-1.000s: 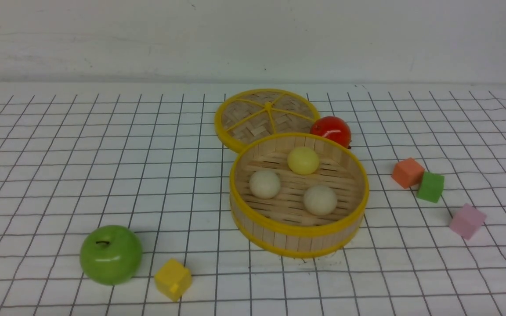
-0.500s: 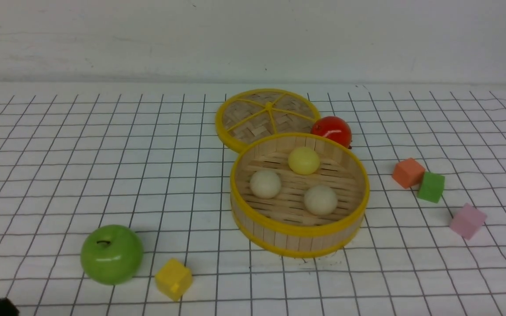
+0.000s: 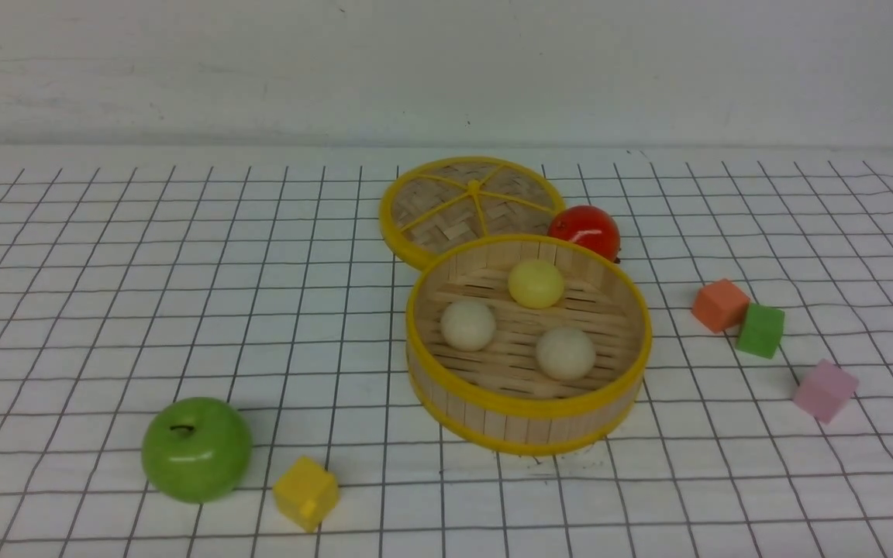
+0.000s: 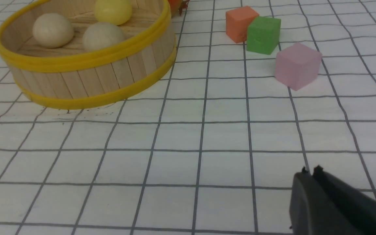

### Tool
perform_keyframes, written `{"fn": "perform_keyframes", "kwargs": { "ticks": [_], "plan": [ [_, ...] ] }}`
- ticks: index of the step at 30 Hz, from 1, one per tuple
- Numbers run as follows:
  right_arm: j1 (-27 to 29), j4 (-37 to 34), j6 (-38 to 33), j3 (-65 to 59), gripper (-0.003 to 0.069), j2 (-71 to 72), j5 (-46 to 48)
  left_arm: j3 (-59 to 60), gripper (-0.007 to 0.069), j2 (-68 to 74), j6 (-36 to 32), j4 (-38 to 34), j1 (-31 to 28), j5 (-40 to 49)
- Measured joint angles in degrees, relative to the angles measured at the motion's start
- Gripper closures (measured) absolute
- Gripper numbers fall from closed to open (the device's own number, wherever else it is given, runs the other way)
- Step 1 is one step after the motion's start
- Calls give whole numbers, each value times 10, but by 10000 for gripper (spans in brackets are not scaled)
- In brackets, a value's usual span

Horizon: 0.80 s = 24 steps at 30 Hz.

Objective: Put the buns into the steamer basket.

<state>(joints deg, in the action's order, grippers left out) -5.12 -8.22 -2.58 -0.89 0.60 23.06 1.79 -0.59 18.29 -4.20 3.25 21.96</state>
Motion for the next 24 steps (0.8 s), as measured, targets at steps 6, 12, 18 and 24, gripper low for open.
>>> {"fn": "perform_keyframes", "kwargs": {
  "ticks": [6,12,18,24],
  "plan": [
    [0,0,0,0,655,0,0,0,638,0,0,0,0,-1],
    [0,0,0,0,647,0,0,0,638,0,0,0,0,-4],
    [0,0,0,0,638,0,0,0,638,0,0,0,0,-4],
    [0,0,0,0,631,0,0,0,638,0,0,0,0,-4]
  ]
}}
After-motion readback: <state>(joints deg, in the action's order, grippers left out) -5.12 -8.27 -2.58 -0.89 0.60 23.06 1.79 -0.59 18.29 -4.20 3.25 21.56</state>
